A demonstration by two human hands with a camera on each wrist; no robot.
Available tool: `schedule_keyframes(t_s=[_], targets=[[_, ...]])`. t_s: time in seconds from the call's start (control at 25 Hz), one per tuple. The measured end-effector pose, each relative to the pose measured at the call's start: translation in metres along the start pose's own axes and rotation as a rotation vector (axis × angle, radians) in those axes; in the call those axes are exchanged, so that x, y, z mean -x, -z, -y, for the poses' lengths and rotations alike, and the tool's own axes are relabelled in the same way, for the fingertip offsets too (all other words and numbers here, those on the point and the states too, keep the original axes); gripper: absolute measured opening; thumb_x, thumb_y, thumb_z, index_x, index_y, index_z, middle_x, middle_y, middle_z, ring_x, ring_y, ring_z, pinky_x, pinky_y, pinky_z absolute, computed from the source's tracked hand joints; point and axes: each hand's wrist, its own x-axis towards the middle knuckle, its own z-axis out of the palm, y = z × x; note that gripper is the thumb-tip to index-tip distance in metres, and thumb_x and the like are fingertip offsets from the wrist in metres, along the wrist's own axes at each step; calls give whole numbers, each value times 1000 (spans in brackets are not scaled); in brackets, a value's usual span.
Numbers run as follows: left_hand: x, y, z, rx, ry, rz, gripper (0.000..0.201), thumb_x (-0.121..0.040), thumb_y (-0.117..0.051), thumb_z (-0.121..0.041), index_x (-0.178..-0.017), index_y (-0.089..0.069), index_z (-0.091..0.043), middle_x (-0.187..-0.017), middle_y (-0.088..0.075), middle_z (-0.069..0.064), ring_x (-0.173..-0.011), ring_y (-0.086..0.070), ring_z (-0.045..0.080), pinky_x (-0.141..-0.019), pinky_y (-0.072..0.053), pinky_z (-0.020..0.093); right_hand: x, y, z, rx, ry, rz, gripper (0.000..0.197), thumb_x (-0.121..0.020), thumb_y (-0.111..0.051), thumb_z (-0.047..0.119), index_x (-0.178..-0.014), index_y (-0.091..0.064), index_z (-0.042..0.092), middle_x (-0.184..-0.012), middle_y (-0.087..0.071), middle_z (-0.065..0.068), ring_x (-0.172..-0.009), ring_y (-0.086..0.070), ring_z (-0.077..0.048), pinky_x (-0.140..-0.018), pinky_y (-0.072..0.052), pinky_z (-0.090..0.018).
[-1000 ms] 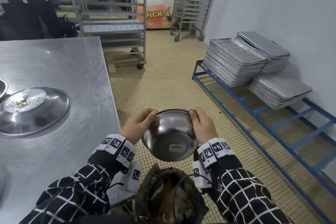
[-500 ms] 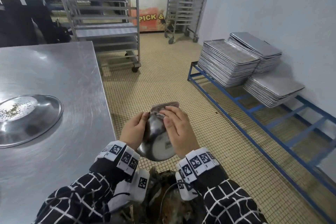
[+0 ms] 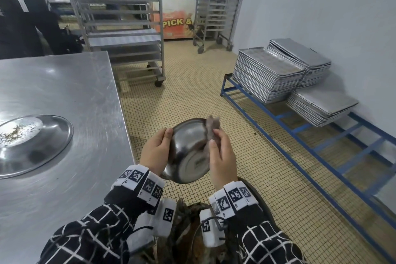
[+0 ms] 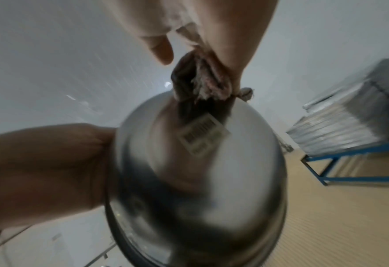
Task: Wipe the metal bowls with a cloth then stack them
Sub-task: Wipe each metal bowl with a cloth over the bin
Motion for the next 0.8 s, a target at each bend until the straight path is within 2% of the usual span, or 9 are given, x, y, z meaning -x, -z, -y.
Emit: schedule_keyframes(t_s=[0.04,0.12,0.16,0.24,0.36,0.44,0.56,0.68,0.8], targets=[[0,-1,-2,-20,-20,1,33,-100,-38,-34,-93,-63,-12,-88,-66,9,-84,-60,23,-77,-46,31,-2,-3,5,80,83,51,34,-100,-39,23,-133,-44,21,-131,-52,2,-116,-53,-11,-95,-48,-31],[1,-3,-4,-27,-60,7,32,-100,-40,-33,-93,-63,-12,-87,-67,9,-85,-61,25,-80,-48,37,-7,-9,5,250,276,105,45,-100,-35,29,-144,-36,18,-151,-33,2,-141,-25,-13,-115,-26,-30],[2,-3,-5,-16,-73,8,31,-100,-40,-33,-91,-63,-13,-85,-67,9,-84,-61,26,-81,-48,39,-10,-10,4,294,336,91,49,-100,-30,34,-146,-32,17,-154,-26,4,-145,-14,-12,-117,-18,-30],[2,-1,-4,24,-76,12,32,-99,-42,-33,-86,-62,-13,-83,-66,12,-79,-60,27,-79,-49,40,-14,-11,0,290,315,16,53,-98,-24,41,-147,-29,20,-154,-23,8,-145,-9,-8,-117,-15,-31],[5,2,-2,112,-41,13,35,-99,-42,-34,-81,-63,-13,-75,-63,7,-72,-57,21,-74,-48,34,-11,-10,-7,112,46,-111,47,-101,-25,41,-146,-32,27,-151,-33,6,-139,-30,-14,-112,-32,-37],[7,3,-1,167,20,-5,34,-100,-41,-34,-79,-64,-18,-73,-63,-2,-71,-57,14,-72,-44,26,-10,-9,-21,-139,-212,-170,40,-102,-26,40,-136,-44,34,-136,-50,3,-121,-50,-16,-100,-45,-40],[6,8,4,189,77,-42,31,-100,-39,-37,-85,-64,-25,-84,-66,-3,-82,-60,13,-77,-45,26,-15,-6,-41,-580,-594,-133,33,-99,-33,45,-114,-58,31,-122,-60,-5,-108,-58,-19,-97,-47,-43],[2,12,14,161,62,-37,31,-100,-38,-39,-92,-63,-23,-91,-65,0,-89,-60,19,-89,-46,36,-18,0,-43,-572,-618,-133,31,-95,-41,50,-101,-60,26,-110,-64,-8,-104,-60,-25,-97,-47,-47],[2,14,20,126,39,9,19,-101,-40,-27,-104,-58,-23,-99,-62,0,-96,-60,21,-86,-49,34,-23,16,-26,-347,-460,-122,38,-94,-37,56,-98,-58,25,-99,-64,-3,-94,-62,-22,-85,-52,-40]])
